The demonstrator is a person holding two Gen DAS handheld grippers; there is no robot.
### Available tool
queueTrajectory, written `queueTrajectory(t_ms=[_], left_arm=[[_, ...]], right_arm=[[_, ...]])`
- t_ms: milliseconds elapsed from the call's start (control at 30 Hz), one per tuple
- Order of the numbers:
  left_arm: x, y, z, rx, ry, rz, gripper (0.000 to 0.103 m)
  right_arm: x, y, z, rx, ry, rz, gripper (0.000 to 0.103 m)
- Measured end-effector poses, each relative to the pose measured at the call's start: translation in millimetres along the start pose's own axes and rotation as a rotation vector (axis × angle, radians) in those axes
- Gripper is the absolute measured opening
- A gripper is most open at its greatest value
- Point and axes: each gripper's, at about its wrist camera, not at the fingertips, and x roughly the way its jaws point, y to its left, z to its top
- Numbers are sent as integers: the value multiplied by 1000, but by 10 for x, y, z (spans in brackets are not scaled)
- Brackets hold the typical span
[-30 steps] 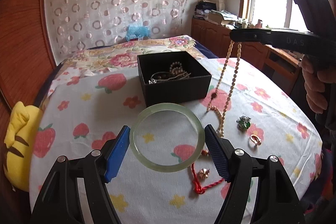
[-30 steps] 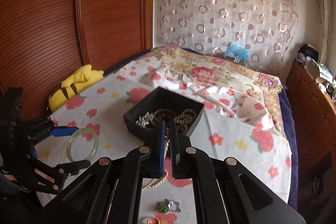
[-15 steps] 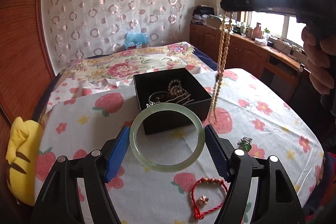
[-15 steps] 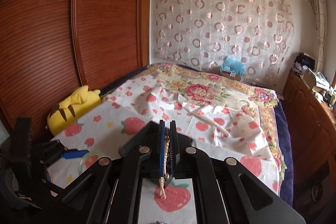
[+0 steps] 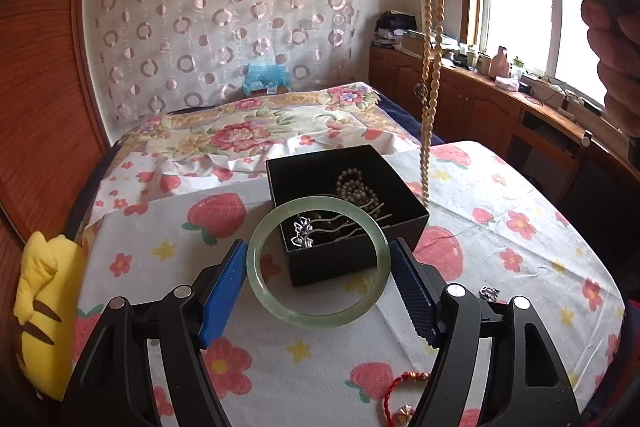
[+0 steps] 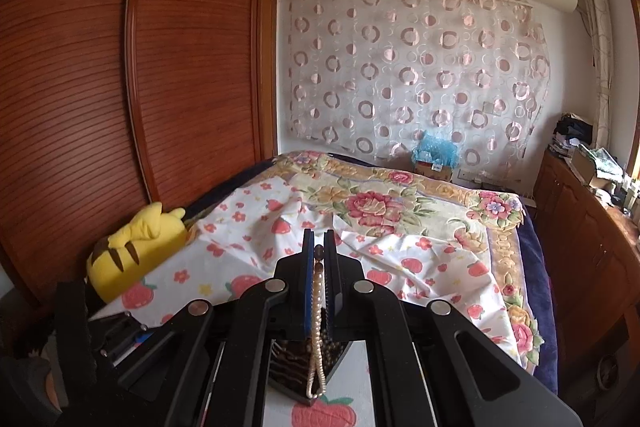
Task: Organize jewelry
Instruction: 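Lower the pearls into the black box and open the right gripper while the left carries the bangle, then lower the jade bangle into the black box and open the left gripper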
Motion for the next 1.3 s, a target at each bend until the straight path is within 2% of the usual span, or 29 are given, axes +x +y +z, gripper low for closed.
queueTrajectory(t_ms=[267,667,867,967,1300], left_arm=[[144,29,80,-1,9,13,69],[421,137,231,-19,36,47,69],[510,136,261,-19,45,58,69],[555,100,258,-18,49,62,69],[800,7,339,-5,75,60,69]], right_arm=[[167,-63,29,29,29,5,5],[922,-84,-743,86,239,49,6],[1016,-102,-992,111,265,71,6],[971,-166,-1060,121,250,61,28],[778,-483,-1364,130,263,7,29]])
